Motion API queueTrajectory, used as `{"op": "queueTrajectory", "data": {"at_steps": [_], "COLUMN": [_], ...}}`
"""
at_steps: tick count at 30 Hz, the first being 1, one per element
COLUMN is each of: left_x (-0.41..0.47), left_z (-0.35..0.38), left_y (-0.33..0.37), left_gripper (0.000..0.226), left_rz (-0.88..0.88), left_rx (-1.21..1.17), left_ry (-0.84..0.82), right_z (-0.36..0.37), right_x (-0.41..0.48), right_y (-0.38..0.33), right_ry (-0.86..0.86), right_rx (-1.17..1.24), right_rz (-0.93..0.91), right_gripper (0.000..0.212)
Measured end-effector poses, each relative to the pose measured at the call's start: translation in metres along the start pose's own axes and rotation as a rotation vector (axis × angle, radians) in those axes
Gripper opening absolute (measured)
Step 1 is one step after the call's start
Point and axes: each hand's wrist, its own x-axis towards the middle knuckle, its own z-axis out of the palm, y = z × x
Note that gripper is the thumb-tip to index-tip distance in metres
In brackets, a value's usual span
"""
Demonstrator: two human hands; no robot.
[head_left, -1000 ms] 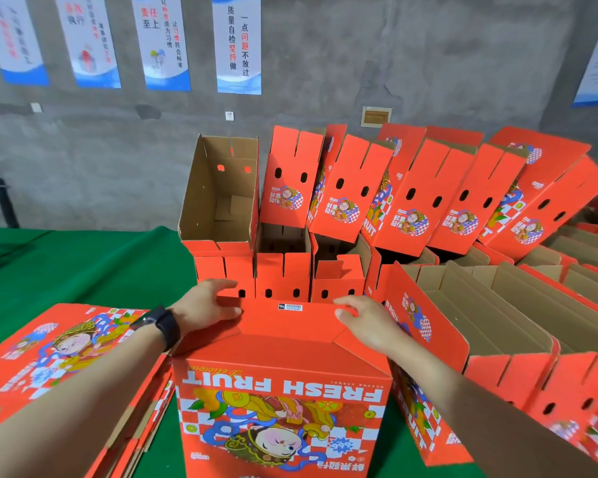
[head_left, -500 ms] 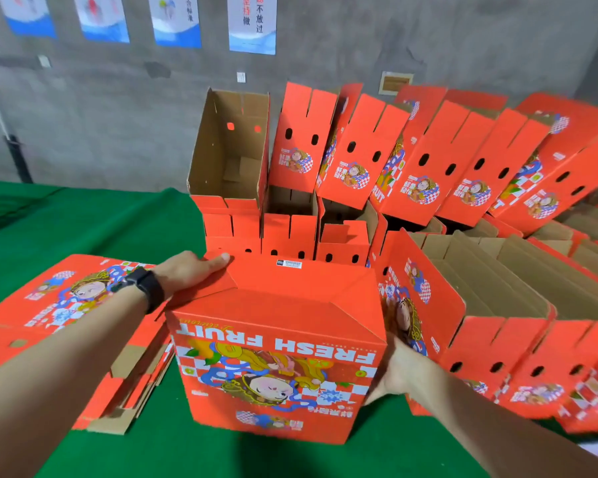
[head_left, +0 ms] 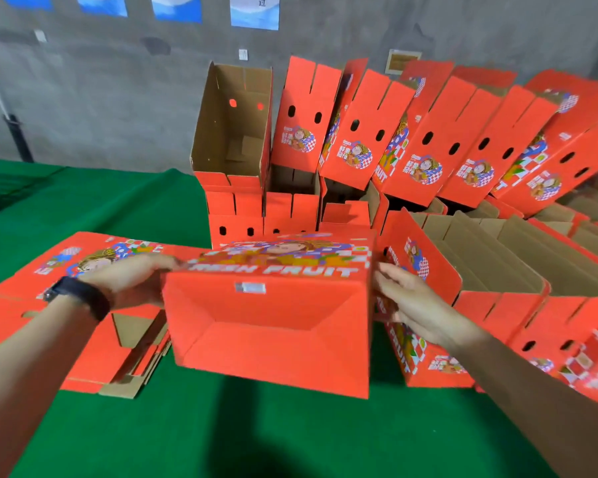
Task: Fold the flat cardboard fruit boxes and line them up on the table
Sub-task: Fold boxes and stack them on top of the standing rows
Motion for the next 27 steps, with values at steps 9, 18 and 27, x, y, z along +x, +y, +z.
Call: {"op": "queueTrajectory", "data": {"at_steps": [9,18,27], "left_x": [0.018,0.030,0.029], "left_z": [0.052,0.123,0.189], "left_y": [-0.062,-0.039,-0.008], "left_gripper": [0.039,0.056,0.074], "left_rz": [0.109,-0.077,0.148], "left_rx": [0.440,-0.008,0.035], "left_ry": [0.019,0.023,-0.141], "right_z": [0.010,0.010,0.016], "right_x": [-0.016,-0.016,-0.029], "right_y": [0.039,0.083,0.043], "right_ry": [0.004,0.257,0.464], "right_rx": [-0.416,-0.859,-0.921], "right_rz": [-0.114,-0.418,-0.652], "right_gripper": [0.040,0.024,0.031]}}
